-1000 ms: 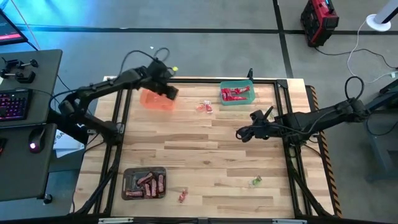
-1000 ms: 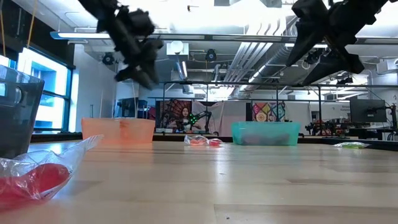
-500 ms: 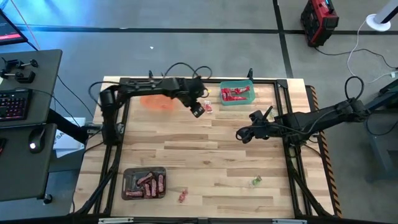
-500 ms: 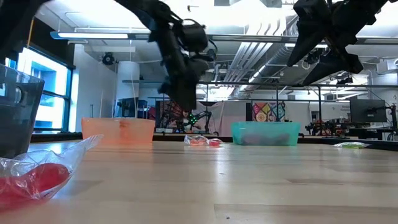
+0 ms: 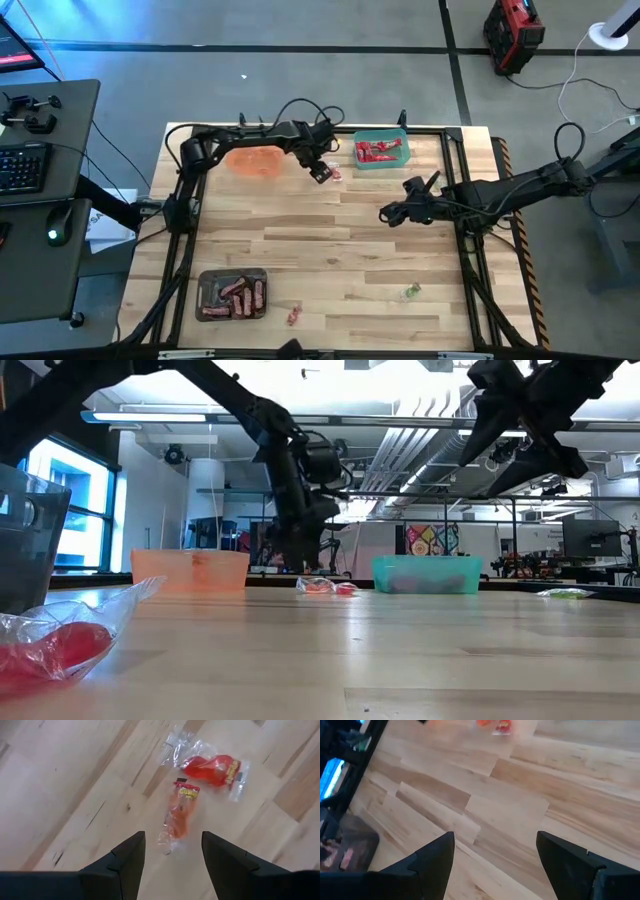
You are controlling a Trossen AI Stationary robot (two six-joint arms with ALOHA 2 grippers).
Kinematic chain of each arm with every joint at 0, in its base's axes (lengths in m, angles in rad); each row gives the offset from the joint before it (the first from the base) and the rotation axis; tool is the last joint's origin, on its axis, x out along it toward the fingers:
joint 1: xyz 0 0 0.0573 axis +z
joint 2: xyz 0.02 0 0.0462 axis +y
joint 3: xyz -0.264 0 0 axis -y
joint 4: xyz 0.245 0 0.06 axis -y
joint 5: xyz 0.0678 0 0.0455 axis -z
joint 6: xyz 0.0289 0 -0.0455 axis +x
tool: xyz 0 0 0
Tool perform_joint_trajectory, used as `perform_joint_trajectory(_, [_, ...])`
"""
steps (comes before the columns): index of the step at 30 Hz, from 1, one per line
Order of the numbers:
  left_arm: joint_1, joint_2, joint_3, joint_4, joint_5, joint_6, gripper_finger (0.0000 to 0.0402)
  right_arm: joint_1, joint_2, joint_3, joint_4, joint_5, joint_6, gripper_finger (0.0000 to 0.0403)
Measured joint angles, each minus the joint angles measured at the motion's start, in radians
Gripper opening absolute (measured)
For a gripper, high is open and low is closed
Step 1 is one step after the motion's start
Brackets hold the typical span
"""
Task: Sort candy by brand, put in halloween buckets
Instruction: Put the orange gummy into the orange bin
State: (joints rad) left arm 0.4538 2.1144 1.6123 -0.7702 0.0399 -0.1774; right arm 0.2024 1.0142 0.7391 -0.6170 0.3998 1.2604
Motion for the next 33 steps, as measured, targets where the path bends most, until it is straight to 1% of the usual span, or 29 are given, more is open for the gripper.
perform_joint_trajectory(3, [0.008,0.023,0.000,0.005,0.007,0.001,0.0186,0.000,0.000,0.000,0.000,0.026,0.032,0.0275])
perform_joint_trajectory(6, [0.013,0.045,0.000,0.004,0.052,-0.005,0.0186,0.000,0.000,0.000,0.000,0.029,0.042,0.0275])
perform_joint_trajectory(11, [0.013,0.050,0.000,0.016,0.039,-0.012,0.0186,0.000,0.000,0.000,0.000,0.029,0.041,0.0275])
perform_joint_trajectory(13, [0.013,0.050,0.000,0.014,0.035,-0.012,0.0175,0.000,0.000,0.000,0.000,0.029,0.030,0.0275])
perform_joint_trajectory(14, [0.013,0.049,0.000,0.010,0.033,-0.013,0.0164,0.000,0.000,0.000,0.000,0.029,0.023,0.0275])
perform_joint_trajectory(16, [0.013,0.046,0.000,0.000,0.039,-0.025,0.0123,0.000,0.000,0.000,-0.001,0.030,0.014,0.0275])
perform_joint_trajectory(19, [0.013,0.046,0.000,-0.034,0.081,-0.026,0.0031,0.000,0.000,0.000,-0.007,0.044,-0.011,0.0275])
perform_joint_trajectory(20, [0.013,0.046,0.000,-0.041,0.087,-0.023,0.0017,0.000,0.000,0.000,-0.007,0.045,-0.020,0.0275])
perform_joint_trajectory(22, [0.013,0.043,0.000,-0.047,0.089,-0.022,0.0014,0.000,0.000,0.000,-0.008,0.046,-0.033,0.0275])
perform_joint_trajectory(25, [0.013,-0.011,-0.003,-0.084,0.082,-0.023,0.0003,0.000,0.000,0.000,-0.008,0.046,-0.038,0.0275])
perform_joint_trajectory(27, [0.017,-0.083,-0.003,-0.080,0.071,-0.020,0.0003,0.000,0.000,0.000,-0.012,0.046,-0.051,0.0275])
perform_joint_trajectory(29, [0.013,-0.167,-0.002,-0.086,0.013,-0.012,0.0001,0.000,0.000,0.000,-0.013,0.048,-0.065,0.0275])
perform_joint_trajectory(33, [0.005,-0.345,-0.010,-0.126,-0.175,-0.017,0.0001,0.000,0.000,0.000,-0.019,0.054,-0.072,0.0275])
